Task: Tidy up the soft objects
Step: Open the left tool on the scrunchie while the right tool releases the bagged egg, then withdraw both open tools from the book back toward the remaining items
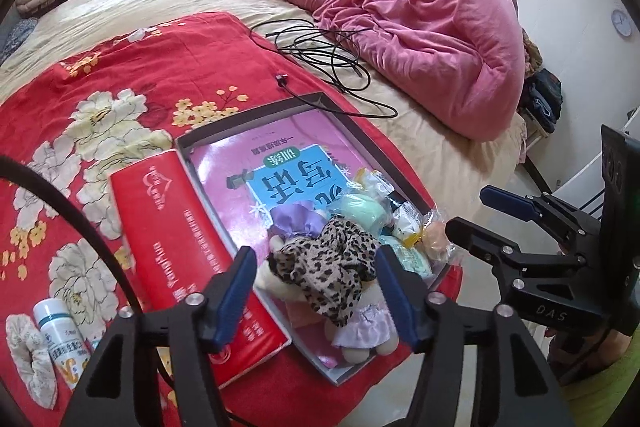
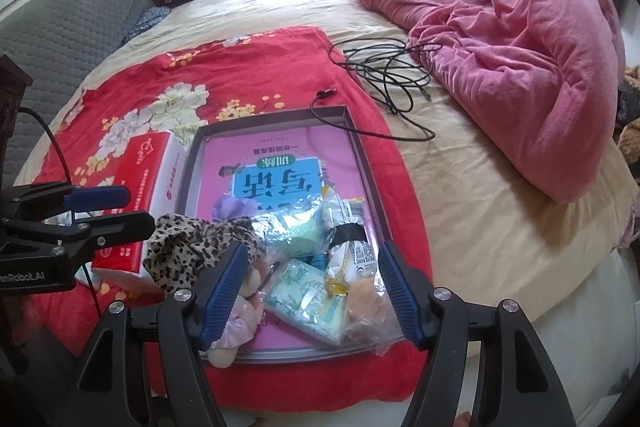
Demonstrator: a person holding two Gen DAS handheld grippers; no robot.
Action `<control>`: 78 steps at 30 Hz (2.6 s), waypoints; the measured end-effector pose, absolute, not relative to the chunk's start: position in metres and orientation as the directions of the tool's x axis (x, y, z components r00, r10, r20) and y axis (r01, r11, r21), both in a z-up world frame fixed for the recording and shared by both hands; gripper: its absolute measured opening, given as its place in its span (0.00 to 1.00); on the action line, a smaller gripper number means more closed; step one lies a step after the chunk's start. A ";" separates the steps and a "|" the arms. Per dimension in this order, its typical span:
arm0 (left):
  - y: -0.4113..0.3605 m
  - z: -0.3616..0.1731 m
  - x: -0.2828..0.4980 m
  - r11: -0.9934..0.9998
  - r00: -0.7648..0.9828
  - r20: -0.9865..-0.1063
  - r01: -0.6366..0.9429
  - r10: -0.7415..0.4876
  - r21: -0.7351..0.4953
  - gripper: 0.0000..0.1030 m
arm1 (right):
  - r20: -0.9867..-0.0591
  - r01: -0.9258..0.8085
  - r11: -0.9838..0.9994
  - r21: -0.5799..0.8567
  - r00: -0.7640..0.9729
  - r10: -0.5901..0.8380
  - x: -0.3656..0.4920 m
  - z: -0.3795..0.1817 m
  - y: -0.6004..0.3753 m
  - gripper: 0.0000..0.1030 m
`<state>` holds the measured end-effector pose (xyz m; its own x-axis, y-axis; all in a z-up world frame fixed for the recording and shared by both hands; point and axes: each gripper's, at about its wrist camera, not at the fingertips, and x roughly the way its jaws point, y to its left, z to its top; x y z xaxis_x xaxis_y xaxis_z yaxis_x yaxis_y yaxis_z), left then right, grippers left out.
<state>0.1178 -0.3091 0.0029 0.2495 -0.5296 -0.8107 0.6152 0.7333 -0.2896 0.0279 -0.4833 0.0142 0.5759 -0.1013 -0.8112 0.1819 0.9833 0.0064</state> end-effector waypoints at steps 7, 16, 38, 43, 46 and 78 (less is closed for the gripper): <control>-0.285 0.017 0.112 0.756 0.275 -0.814 0.594 -0.512 -0.275 0.65 | -0.800 0.157 0.988 -0.005 0.591 -0.098 0.031 0.024 -0.464 0.71; -0.258 0.035 0.105 0.771 0.313 -0.802 0.579 -0.509 -0.264 0.72 | -0.784 0.144 0.989 -0.035 0.610 -0.116 0.033 0.039 -0.443 0.71; -0.204 0.054 0.080 0.798 0.350 -0.803 0.553 -0.482 -0.238 0.77 | -0.738 0.143 0.979 -0.147 0.642 -0.205 0.019 0.068 -0.393 0.72; -0.187 0.057 0.074 0.809 0.368 -0.800 0.540 -0.474 -0.231 0.77 | -0.727 0.138 0.977 -0.163 0.653 -0.213 0.016 0.073 -0.378 0.72; -0.176 0.059 0.071 0.816 0.375 -0.798 0.528 -0.472 -0.235 0.77 | -0.724 0.127 0.977 -0.173 0.656 -0.214 0.015 0.075 -0.370 0.72; -0.044 0.076 0.044 0.901 0.486 -0.774 0.355 -0.407 -0.250 0.77 | -0.698 -0.108 0.973 -0.204 0.713 -0.067 0.016 0.098 -0.246 0.72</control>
<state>0.0440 -0.0437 0.0761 0.4856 -0.4066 -0.7739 0.3550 0.9007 -0.2505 0.0159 -0.2464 0.0982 0.7129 -0.0667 -0.6981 -0.1084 0.9730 -0.2036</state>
